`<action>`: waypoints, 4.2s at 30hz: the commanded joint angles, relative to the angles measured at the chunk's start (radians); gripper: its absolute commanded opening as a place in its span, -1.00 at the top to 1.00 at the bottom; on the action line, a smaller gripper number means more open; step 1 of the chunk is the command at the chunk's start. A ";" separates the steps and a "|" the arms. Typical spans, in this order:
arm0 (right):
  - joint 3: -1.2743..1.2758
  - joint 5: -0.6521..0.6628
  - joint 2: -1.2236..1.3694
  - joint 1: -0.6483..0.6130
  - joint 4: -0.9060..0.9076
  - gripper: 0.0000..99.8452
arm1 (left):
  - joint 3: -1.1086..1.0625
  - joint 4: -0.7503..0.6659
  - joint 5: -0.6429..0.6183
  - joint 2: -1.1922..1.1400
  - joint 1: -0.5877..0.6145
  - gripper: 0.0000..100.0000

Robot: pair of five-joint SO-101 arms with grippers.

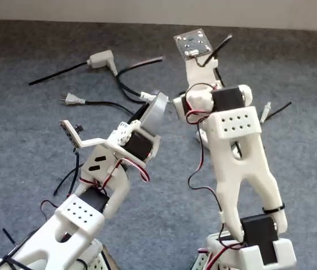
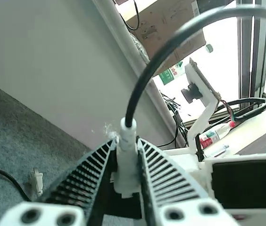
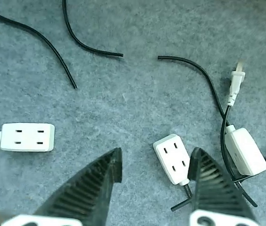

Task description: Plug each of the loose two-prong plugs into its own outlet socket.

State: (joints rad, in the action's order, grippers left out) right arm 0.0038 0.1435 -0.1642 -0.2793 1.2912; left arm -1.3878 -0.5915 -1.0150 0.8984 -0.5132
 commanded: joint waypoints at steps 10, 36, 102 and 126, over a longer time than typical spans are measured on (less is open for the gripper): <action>-0.042 0.008 -0.183 0.018 0.133 0.55 | 0.016 -0.023 0.003 0.021 0.051 0.99; -0.038 0.041 -0.249 -0.153 0.162 0.55 | 0.053 -0.021 0.002 0.022 0.105 0.99; 0.045 -0.333 -0.189 -0.050 -0.191 0.55 | 0.045 0.029 -0.269 0.021 -0.016 0.98; 0.015 -0.163 -0.309 -0.240 0.021 0.63 | 0.111 0.028 -0.272 0.022 0.194 0.99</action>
State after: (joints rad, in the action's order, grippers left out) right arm 0.0575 -0.0882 -0.4388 -0.5109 1.3126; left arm -1.2789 -0.5593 -1.2850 0.8999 -0.3015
